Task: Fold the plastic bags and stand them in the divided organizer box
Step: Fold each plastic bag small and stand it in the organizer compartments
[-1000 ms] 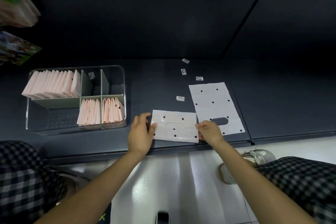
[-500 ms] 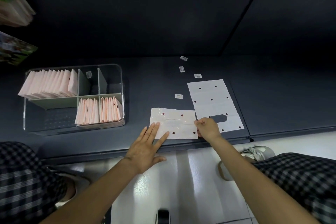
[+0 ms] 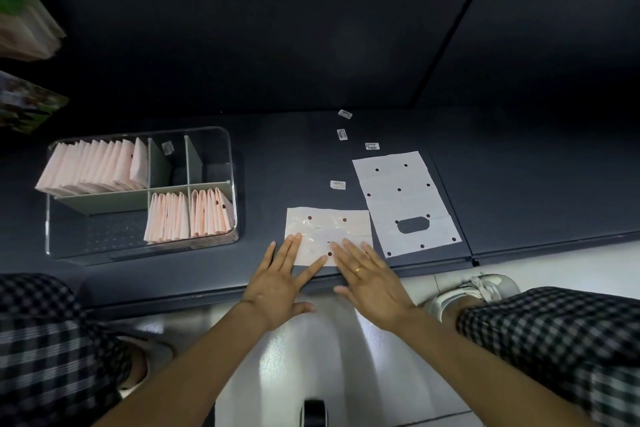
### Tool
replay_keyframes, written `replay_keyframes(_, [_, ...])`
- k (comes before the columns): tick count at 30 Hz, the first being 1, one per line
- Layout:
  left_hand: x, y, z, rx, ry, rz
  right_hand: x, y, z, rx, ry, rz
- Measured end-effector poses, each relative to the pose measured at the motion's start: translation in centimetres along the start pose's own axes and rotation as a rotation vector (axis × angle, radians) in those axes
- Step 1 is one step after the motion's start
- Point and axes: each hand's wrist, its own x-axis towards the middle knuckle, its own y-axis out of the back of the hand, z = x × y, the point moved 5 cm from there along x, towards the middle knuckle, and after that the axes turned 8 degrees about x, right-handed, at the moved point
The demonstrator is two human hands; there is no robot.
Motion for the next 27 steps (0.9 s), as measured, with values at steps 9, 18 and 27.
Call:
replay_keyframes(9, [-0.6,0.0,-1.2,-0.086,0.019,0.024,-1.9,0.8,4.3,-0.019,-0.005,0.039])
replay_keyframes(18, [1.6,2.6,-3.3,-0.266,0.155,0.251,0.3,1.8,4.9,0.121,0.096,0.164])
replay_keyframes(27, [2.5,3.2,-5.2,-0.501,0.244,0.340,2.0,2.2,7.5,0.721,-0.435,-0.030])
